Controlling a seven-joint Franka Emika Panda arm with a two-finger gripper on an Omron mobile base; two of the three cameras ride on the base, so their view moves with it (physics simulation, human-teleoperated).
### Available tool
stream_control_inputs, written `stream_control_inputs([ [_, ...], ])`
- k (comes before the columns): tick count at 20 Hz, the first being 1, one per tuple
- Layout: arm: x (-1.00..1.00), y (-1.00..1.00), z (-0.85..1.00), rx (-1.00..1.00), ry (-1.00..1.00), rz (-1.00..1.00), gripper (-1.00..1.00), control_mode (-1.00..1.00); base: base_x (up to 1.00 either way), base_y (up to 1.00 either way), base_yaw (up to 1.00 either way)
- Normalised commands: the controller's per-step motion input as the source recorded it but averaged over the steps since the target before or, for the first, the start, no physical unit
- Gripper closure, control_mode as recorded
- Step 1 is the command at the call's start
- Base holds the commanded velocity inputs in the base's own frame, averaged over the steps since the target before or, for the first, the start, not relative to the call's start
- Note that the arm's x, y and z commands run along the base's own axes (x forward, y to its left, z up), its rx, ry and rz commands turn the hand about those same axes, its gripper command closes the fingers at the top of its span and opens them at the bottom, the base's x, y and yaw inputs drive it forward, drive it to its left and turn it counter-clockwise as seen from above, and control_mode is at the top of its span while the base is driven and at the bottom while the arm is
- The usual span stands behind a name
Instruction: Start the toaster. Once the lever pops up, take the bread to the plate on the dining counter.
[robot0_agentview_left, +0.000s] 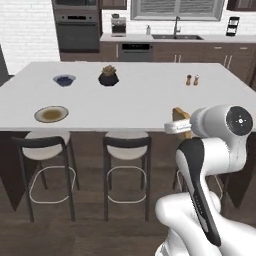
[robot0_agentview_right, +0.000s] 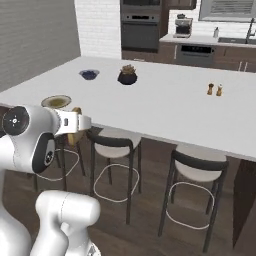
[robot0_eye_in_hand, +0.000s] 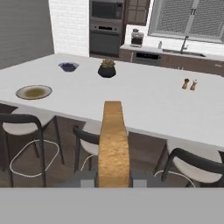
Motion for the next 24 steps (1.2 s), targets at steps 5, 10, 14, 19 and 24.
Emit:
stream_control_inputs([
  [5, 0.00, 0.00, 0.00, 0.00, 0.00, 0.00, 1.00, 1.00, 0.15, 1.00, -0.27],
  [10, 0.00, 0.00, 0.00, 0.00, 0.00, 0.00, 1.00, 1.00, 0.47, 1.00, -0.22],
  [14, 0.00, 0.00, 0.00, 0.00, 0.00, 0.00, 1.00, 1.00, 0.44, 1.00, -0.12],
  [19, 0.00, 0.00, 0.00, 0.00, 0.00, 0.00, 1.00, 1.00, 0.37, 1.00, -0.07],
  [24, 0.00, 0.00, 0.00, 0.00, 0.00, 0.00, 1.00, 1.00, 0.55, 0.94, -0.06],
])
